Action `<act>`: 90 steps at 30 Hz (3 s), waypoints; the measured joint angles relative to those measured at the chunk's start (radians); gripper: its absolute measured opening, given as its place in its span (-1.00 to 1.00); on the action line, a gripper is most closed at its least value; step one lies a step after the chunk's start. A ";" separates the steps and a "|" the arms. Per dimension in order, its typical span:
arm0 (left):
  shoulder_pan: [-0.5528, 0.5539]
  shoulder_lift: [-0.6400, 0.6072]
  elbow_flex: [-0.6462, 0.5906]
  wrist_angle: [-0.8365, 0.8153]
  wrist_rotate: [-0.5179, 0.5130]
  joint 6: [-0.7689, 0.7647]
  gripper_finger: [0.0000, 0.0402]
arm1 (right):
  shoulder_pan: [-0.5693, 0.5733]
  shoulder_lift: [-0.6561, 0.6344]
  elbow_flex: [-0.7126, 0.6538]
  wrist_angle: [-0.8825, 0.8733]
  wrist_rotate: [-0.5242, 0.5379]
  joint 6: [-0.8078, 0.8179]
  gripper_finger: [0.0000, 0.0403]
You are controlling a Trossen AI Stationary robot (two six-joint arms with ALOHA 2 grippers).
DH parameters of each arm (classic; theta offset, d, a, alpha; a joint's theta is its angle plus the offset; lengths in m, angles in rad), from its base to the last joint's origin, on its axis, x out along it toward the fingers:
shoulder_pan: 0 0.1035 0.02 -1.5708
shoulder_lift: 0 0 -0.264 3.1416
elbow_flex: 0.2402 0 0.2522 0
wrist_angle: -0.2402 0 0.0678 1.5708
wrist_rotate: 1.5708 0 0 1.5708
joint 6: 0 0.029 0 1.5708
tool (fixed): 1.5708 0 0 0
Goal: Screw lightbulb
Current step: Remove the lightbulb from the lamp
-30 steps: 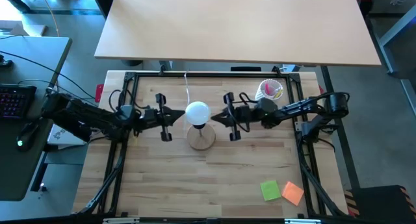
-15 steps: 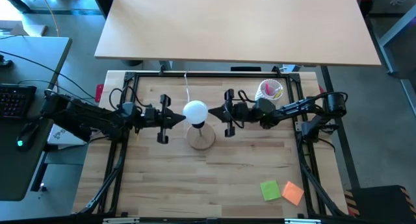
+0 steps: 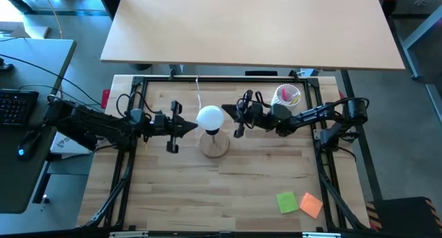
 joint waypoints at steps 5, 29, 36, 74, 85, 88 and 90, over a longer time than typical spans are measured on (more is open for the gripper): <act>-0.010 -0.016 0.000 -0.035 -0.023 0.034 -1.00 | 0.030 0.000 -0.020 0.067 0.043 -0.074 -0.99; 0.180 -0.042 0.000 -0.103 -0.024 0.089 -1.00 | 0.019 -0.001 0.005 0.019 -0.322 -0.078 -0.99; 0.211 -0.035 0.000 -0.081 0.078 -0.008 -1.00 | 0.019 -0.001 0.005 0.014 -0.265 -0.078 -0.99; 0.080 -0.070 0.000 -0.260 -0.297 0.084 -1.00 | 0.080 -0.057 -0.039 0.041 0.264 -0.241 -0.99; 0.311 -0.064 0.000 -0.150 -0.071 0.016 -1.00 | -0.057 -0.076 -0.061 0.042 -0.292 -0.044 -0.99; 0.354 -0.042 0.000 -0.101 0.004 -0.036 -1.00 | -0.087 -0.056 -0.033 0.034 -0.322 -0.023 -0.99; 0.368 -0.024 0.000 -0.070 0.047 -0.063 -1.00 | -0.098 -0.045 -0.021 0.032 -0.336 -0.021 -0.99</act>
